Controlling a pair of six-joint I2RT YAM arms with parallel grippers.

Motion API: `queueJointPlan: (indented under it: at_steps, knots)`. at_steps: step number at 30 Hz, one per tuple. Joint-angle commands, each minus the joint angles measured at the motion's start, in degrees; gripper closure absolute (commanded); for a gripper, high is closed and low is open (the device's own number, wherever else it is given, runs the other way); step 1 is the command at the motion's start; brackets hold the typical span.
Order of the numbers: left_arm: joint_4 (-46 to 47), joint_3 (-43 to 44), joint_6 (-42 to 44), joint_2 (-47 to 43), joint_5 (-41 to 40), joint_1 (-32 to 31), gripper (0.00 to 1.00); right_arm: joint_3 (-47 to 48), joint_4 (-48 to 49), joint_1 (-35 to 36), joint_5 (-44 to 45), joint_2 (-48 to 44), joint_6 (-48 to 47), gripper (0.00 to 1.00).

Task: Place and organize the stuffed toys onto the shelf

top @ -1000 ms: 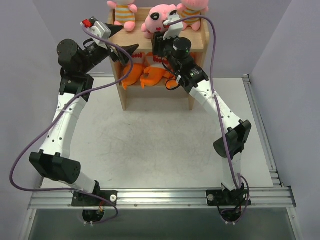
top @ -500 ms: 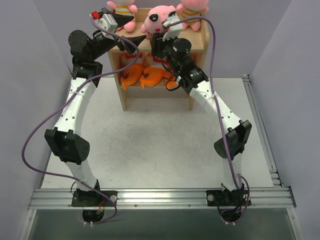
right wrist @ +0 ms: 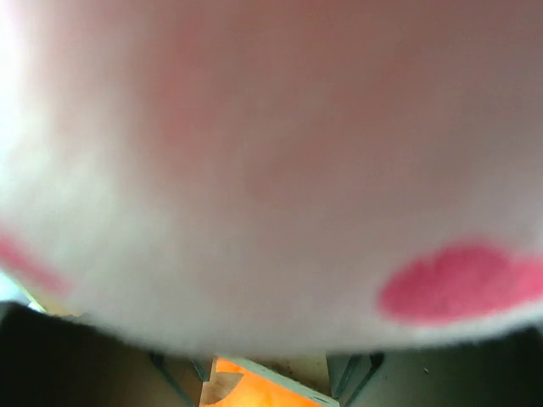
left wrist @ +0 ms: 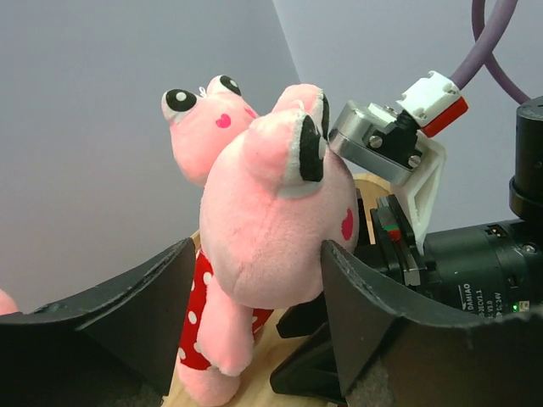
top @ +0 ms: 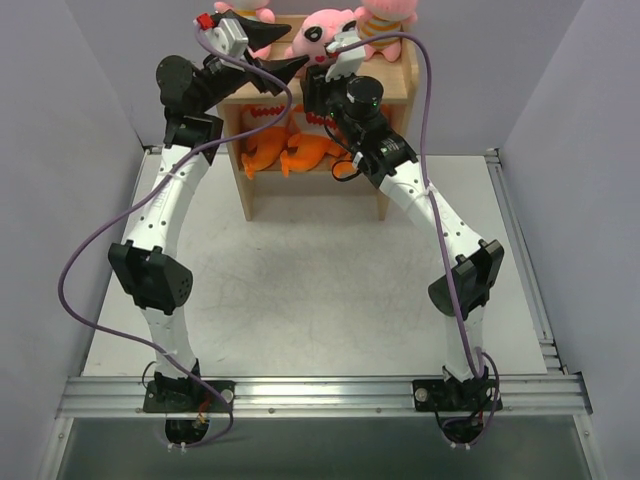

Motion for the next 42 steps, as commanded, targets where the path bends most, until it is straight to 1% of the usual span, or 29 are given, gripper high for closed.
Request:
queueJointPlan:
  at_steps: [1, 2, 4, 6, 10, 12, 13, 15, 17, 18, 20, 22, 23, 25, 26, 27, 28, 30, 31, 34, 37, 38, 42]
  knots:
    - [2.67, 3.34, -0.88, 1.46, -1.74, -0.31, 0.32, -0.9, 2.72, -0.46, -1.39, -4.0, 0.19, 0.55]
    - [3.11, 3.6, -1.24, 2.16, -3.4, -0.48, 0.37, -1.6, 2.81, -0.46, -1.48, -4.35, 0.19, 0.55]
    - [5.74, 3.78, -2.81, 2.86, -5.51, -0.49, 0.43, -3.1, 3.77, -0.46, -1.92, -5.84, 1.58, 0.55]
    - [8.11, 3.86, -3.52, 3.65, -9.02, -0.49, 0.49, -6.61, 5.18, -0.38, -2.53, -8.29, 2.29, 0.55]
    - [9.35, 6.84, -3.96, 5.76, -12.28, -0.49, 0.53, -14.34, 9.48, -0.38, -3.15, -13.65, 4.05, 0.54]
    - [9.0, 8.34, -4.32, 7.34, -13.16, -0.49, 0.57, -19.07, 10.28, -0.38, -2.98, -17.25, 4.84, 0.53]
    - [9.09, 8.96, -4.66, 7.78, -14.21, -0.4, 0.6, -20.41, 10.46, -0.38, -2.89, -18.4, 5.19, 0.53]
    - [10.05, 9.84, -5.45, 8.93, -14.75, -0.49, 0.62, -23.91, 10.63, -0.38, -2.98, -21.64, 5.37, 0.53]
    - [10.76, 10.28, -6.77, 9.63, -14.05, -0.57, 0.62, -24.81, 11.16, -0.38, -3.15, -22.71, 3.97, 0.52]
    - [10.93, 10.11, -7.21, 9.72, -13.53, -0.75, 0.62, -22.81, 10.55, -0.46, -2.89, -22.11, 3.1, 0.52]
    - [10.76, 9.23, -7.83, 9.11, -11.95, -0.93, 0.6, -19.91, 7.13, -0.73, -2.54, -20.44, 0.99, 0.52]
    - [10.76, 6.16, -7.83, 7.97, -10.63, -1.01, 0.56, -17.36, 5.72, -0.99, -2.62, -18.59, 0.71, 0.52]
    - [10.85, 4.85, -7.66, 6.22, -9.14, -1.1, 0.51, -17.26, 5.8, -1.25, -2.8, -18.24, 0.63, 0.52]
    - [10.32, 0.28, -5.56, 4.02, -7.81, -1.01, 0.44, -17.25, 5.8, -1.34, -3.24, -18.06, 0.63, 0.52]
    - [8.67, -1.3, -4.5, 1.83, -7.02, -1.01, 0.38, -17.34, 5.8, -1.43, -3.41, -18.23, 0.71, 0.52]
    - [7.87, -2.71, -3.53, 0.68, -6.84, -0.93, 0.34, -17.52, 5.54, -1.43, -3.42, -18.67, 0.71, 0.52]
    - [7.42, -6.03, -2.05, -1.59, -6.84, -0.93, 0.32, -17.78, 5.01, -1.43, -3.42, -19.02, 0.71, 0.52]
    - [8.21, -9.65, -1.51, -3.8, -7.54, -1.01, 0.26, -18.75, 4.4, -1.43, -3.33, -20.25, 0.63, 0.52]
    - [8.73, -13.32, -1.5, -5.73, -7.8, -0.84, 0.24, -18.92, 3.52, -1.43, -3.15, -20.61, 0.63, 0.52]
    - [9.79, -19.66, -1.85, -9.6, -9.74, -0.93, 0.2, -18.75, -0.08, -1.43, -3.15, -21.75, 0.63, 0.52]
    - [10.32, -24.16, -2.38, -13.64, -11.23, -0.93, 0.17, -18.75, -4.03, -1.43, -3.85, -23.33, 0.71, 0.51]
    - [10.58, -26.96, -2.56, -14.62, -11.67, -1.01, 0.17, -18.84, -5.0, -1.43, -5.77, -24.29, 0.71, 0.51]
    - [9.71, -32.06, -3.7, -19.36, -12.9, -1.01, 0.15, -21.03, -7.03, -1.43, -9.65, -27.89, 2.03, 0.5]
